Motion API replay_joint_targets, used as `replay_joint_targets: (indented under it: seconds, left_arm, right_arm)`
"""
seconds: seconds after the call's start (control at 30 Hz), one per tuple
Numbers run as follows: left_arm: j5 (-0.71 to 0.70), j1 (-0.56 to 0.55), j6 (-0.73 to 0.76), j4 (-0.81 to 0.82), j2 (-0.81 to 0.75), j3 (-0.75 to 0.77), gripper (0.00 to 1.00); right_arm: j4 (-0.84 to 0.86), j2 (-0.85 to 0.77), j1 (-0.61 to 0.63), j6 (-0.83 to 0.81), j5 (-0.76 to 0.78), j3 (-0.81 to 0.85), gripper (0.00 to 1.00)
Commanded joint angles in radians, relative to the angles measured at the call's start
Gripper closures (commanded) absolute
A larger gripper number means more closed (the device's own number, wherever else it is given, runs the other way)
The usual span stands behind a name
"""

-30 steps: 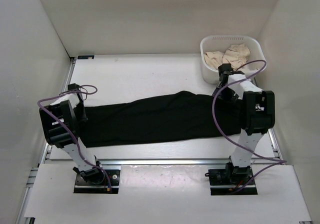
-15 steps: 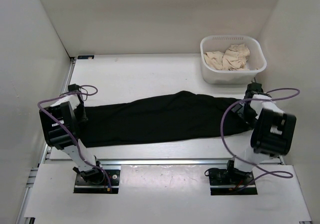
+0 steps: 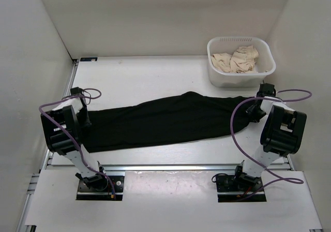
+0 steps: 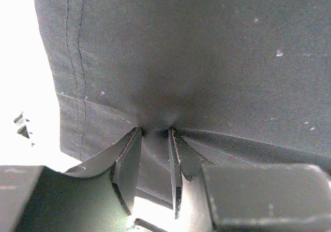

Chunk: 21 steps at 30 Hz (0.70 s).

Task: Fold and stack the trousers
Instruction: Fold the trousers

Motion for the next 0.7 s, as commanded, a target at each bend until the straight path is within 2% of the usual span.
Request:
replay_joint_targets:
  seconds: [0.0, 0.1, 0.2, 0.23, 0.27, 0.3, 0.33, 0.4, 0.43, 0.5, 0.6, 0.67]
  left_arm:
    - [0.058, -0.024, -0.017, -0.016, -0.009, -0.007, 0.6]
    - [0.058, -0.088, -0.017, -0.025, 0.0, -0.007, 0.6]
    - [0.058, -0.151, -0.017, -0.025, 0.009, -0.007, 0.6]
    - [0.058, -0.165, -0.017, -0.025, 0.022, -0.007, 0.6]
    - [0.058, -0.165, -0.017, -0.025, 0.022, 0.007, 0.6]
    - [0.058, -0.165, -0.017, -0.025, 0.034, 0.007, 0.6]
    - [0.058, -0.165, -0.017, -0.025, 0.048, 0.019, 0.6]
    - [0.058, -0.174, -0.017, -0.036, 0.061, 0.033, 0.6]
    - [0.048, -0.174, -0.017, -0.036, 0.075, 0.048, 0.6]
    - [0.036, -0.174, -0.017, -0.047, 0.087, 0.063, 0.6]
    - [0.036, -0.183, -0.017, -0.056, 0.097, 0.1, 0.6]
    - [0.036, -0.183, -0.017, -0.067, 0.107, 0.112, 0.6]
  right_arm:
    - [-0.027, -0.06, -0.021, -0.008, 0.1, -0.019, 1.0]
    - [-0.088, -0.204, 0.056, -0.049, 0.31, 0.029, 1.0]
    - [-0.188, -0.271, 0.296, -0.052, 0.507, 0.122, 1.0]
    - [-0.226, -0.271, 0.469, -0.034, 0.623, 0.151, 1.0]
    - [-0.282, -0.271, 0.565, -0.016, 0.666, 0.179, 1.0]
    - [-0.307, -0.233, 0.664, 0.014, 0.711, 0.206, 1.0]
    - [-0.324, -0.205, 0.861, 0.072, 0.745, 0.267, 1.0]
    - [-0.401, -0.074, 1.028, 0.142, 0.788, 0.358, 1.0]
    - [-0.444, -0.018, 1.152, 0.232, 0.805, 0.482, 1.0]
    - [-0.54, 0.141, 1.239, 0.299, 0.817, 0.607, 1.0]
    - [-0.506, 0.286, 1.36, 0.299, 0.791, 0.748, 1.0]
    - [-0.47, 0.346, 1.38, 0.27, 0.768, 0.776, 1.0]
